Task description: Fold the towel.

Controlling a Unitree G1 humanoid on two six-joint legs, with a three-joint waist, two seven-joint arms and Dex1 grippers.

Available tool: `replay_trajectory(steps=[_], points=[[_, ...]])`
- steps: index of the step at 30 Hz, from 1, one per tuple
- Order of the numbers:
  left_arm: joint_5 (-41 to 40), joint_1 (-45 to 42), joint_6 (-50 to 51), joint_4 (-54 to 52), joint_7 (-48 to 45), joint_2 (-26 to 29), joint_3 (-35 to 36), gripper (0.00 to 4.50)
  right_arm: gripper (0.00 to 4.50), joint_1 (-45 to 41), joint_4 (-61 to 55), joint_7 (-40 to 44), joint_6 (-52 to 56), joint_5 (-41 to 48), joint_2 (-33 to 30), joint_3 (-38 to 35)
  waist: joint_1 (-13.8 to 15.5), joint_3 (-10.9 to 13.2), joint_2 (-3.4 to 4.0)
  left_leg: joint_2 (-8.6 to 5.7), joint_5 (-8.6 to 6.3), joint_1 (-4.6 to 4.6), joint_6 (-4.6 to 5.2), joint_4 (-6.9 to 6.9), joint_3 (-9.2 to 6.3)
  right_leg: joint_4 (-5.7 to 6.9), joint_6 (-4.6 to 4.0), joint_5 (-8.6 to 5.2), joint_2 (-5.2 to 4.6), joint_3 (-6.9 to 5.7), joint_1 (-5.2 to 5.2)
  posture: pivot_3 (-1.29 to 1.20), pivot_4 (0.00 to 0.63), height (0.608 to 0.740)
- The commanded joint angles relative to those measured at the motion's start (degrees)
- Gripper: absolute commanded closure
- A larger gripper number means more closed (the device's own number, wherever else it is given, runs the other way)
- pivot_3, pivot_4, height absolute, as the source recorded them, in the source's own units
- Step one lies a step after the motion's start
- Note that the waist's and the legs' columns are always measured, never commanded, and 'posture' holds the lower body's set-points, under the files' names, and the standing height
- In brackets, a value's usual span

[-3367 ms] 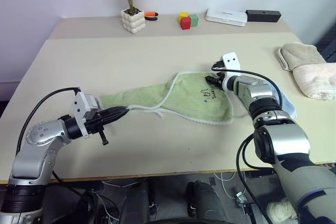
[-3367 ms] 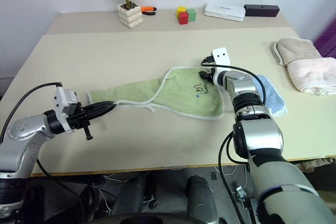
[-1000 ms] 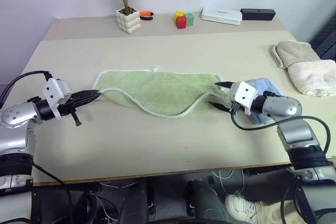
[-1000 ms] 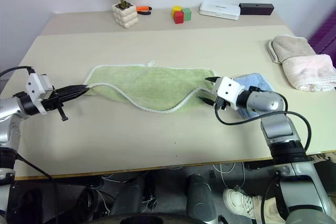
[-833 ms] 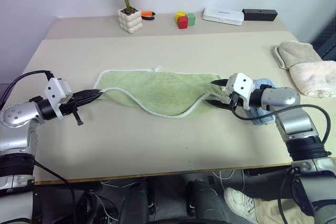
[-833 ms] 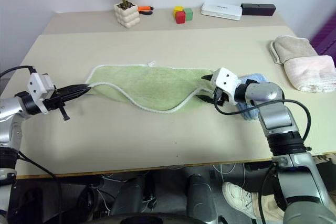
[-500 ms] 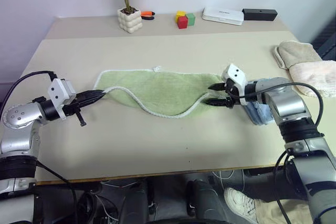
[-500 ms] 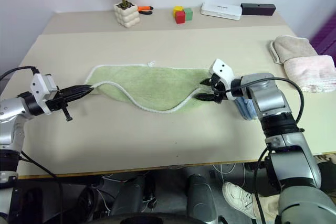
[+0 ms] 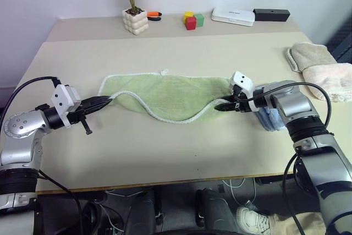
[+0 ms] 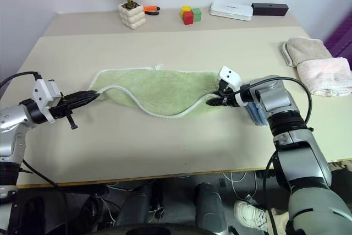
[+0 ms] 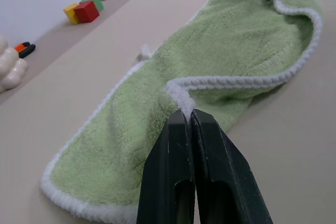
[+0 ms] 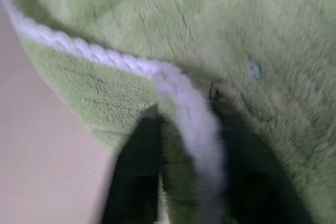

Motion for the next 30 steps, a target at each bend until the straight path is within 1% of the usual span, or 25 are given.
replay_trajectory(steps=[1,4,8,10,12,14,16,20,24,27,30], points=[[-0.86,0.27,0.09,-1.80,0.21,0.64,1.52,4.50,4.48,-1.43,-1.97,1.60,0.34,2.63,-0.62,-3.18,0.09,0.00,0.00,0.00,0.00,0.00,0.00,0.00,0.00,0.00,0.00,0.00,0.00,0.00,0.00,0.00,0.150,0.735],[-0.87,0.49,0.22,-1.73,-0.13,0.87,1.51,4.50,4.48,-0.25,-3.77,2.61,0.30,3.64,-1.65,-4.03,0.11,0.00,0.00,0.00,0.00,0.00,0.00,0.00,0.00,0.00,0.00,0.00,0.00,0.00,0.00,0.00,0.150,0.735],[-1.27,2.00,0.17,-1.27,-2.01,2.54,2.53,4.50,4.48,7.52,-10.87,5.30,-12.75,5.43,-5.16,-7.45,0.41,0.00,0.00,0.00,-0.01,-0.01,0.00,-0.01,0.00,-0.05,0.01,0.00,0.00,0.00,0.00,0.00,0.150,0.735],[-1.55,2.93,0.08,-1.23,-2.86,3.32,3.03,4.50,4.48,11.09,-13.34,4.49,-20.56,5.44,-6.05,-9.29,0.51,0.00,0.00,0.00,-0.01,-0.01,0.00,-0.01,0.03,-0.09,0.01,0.00,0.00,0.00,0.00,0.00,0.150,0.735],[-1.81,3.95,0.06,-1.37,-3.83,4.04,3.39,4.50,4.48,13.80,-15.29,4.50,-23.40,5.71,-6.76,-10.01,0.47,0.01,0.01,0.00,-0.01,0.01,-0.01,-0.01,0.04,-0.07,0.01,0.00,0.00,0.00,0.00,0.00,0.150,0.735],[-1.76,5.51,0.02,-1.28,-5.79,5.34,3.85,4.50,4.48,17.68,-18.07,3.65,-29.29,5.28,-7.70,-11.10,0.43,0.00,0.01,0.02,-0.01,0.03,-0.01,-0.02,0.01,-0.02,0.00,0.00,0.00,0.00,0.00,0.00,0.150,0.735],[-1.98,6.19,-0.19,-0.89,-6.95,6.13,4.14,4.50,4.48,19.21,-18.68,2.38,-33.79,4.62,-7.92,-11.63,0.34,0.00,0.01,0.02,-0.02,0.03,-0.01,-0.03,0.01,-0.02,0.00,0.00,0.00,0.00,0.00,0.00,0.150,0.735],[-3.86,9.28,1.16,-0.34,-11.35,9.48,6.08,4.50,4.48,21.93,-19.24,4.05,-35.04,7.32,-10.20,-13.30,0.27,0.01,0.01,0.02,-0.02,0.03,-0.01,-0.02,0.00,-0.03,-0.01,0.00,0.00,0.00,0.00,0.00,0.150,0.735],[-4.90,12.90,1.26,1.07,-14.87,12.08,8.94,4.50,4.48,24.45,-21.11,4.88,-31.63,11.09,-11.75,-15.56,0.26,0.01,0.00,0.03,-0.09,0.03,0.09,-0.03,-0.02,-0.08,-0.03,-0.02,-0.01,0.00,0.00,0.00,0.150,0.735],[-5.75,16.71,1.03,0.60,-17.18,13.13,11.60,4.50,4.48,27.06,-22.94,5.30,-27.91,15.12,-12.31,-18.16,0.22,0.01,0.01,0.04,-0.16,0.04,0.21,-0.03,-0.17,-0.08,-0.06,-0.03,-0.01,0.00,0.00,0.00,0.150,0.735],[-6.38,19.61,1.14,-0.84,-16.87,12.22,13.18,4.50,4.48,30.61,-24.54,5.11,-26.31,17.17,-12.65,-20.13,0.29,0.01,0.01,0.05,-0.17,0.03,0.22,-0.04,-0.21,-0.09,-0.08,-0.04,-0.03,0.00,-0.01,0.00,0.150,0.735]])
